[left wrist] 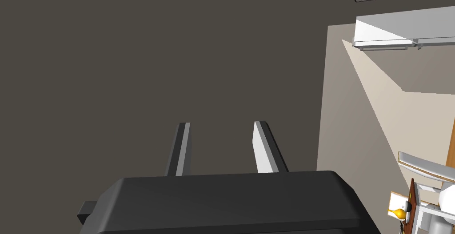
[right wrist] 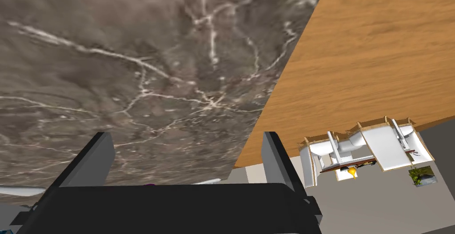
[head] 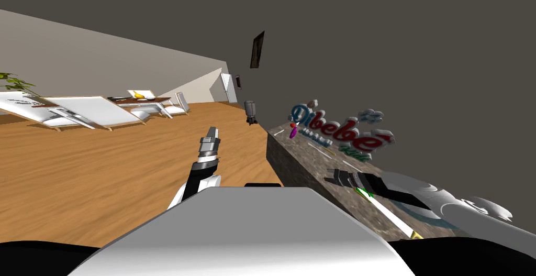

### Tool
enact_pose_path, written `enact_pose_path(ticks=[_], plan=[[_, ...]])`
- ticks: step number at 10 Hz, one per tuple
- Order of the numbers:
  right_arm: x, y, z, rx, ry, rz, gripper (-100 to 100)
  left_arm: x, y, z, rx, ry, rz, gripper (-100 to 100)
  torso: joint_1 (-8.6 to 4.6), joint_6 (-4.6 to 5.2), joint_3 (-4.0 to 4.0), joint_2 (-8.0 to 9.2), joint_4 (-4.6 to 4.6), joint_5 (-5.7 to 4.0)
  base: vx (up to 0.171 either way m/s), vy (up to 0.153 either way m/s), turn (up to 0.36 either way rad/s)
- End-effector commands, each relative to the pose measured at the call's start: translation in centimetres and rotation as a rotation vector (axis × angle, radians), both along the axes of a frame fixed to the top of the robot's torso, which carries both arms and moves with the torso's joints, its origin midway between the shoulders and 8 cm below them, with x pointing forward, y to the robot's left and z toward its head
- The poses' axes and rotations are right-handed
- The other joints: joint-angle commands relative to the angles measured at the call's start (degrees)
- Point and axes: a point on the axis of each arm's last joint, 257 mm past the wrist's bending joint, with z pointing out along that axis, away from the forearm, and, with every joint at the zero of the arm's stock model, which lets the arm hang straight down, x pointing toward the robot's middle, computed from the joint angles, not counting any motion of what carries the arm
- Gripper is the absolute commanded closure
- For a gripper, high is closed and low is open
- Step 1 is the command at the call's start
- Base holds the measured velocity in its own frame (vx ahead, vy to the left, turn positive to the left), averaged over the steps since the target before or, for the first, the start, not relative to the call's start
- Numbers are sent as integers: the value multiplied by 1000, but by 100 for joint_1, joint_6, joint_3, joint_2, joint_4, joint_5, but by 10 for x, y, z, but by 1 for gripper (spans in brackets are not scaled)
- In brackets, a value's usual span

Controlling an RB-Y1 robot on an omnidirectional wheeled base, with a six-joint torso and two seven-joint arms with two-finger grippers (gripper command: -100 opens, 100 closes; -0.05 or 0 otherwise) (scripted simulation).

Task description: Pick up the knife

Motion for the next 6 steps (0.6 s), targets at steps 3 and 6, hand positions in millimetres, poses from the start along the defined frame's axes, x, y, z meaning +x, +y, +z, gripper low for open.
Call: enact_pose_path(ticks=[3, 6], plan=[[-23, -36, -5, -73, 57, -11, -100, 0, 0, 0, 0, 0, 0, 0, 4, -2, 2, 3, 1, 3, 5, -18, 59], [-64, -84, -5, -183, 159, -33, -100, 0, 0, 0, 0, 0, 0, 0, -8, 0, 4, 7, 2, 1, -1, -50, 83]])
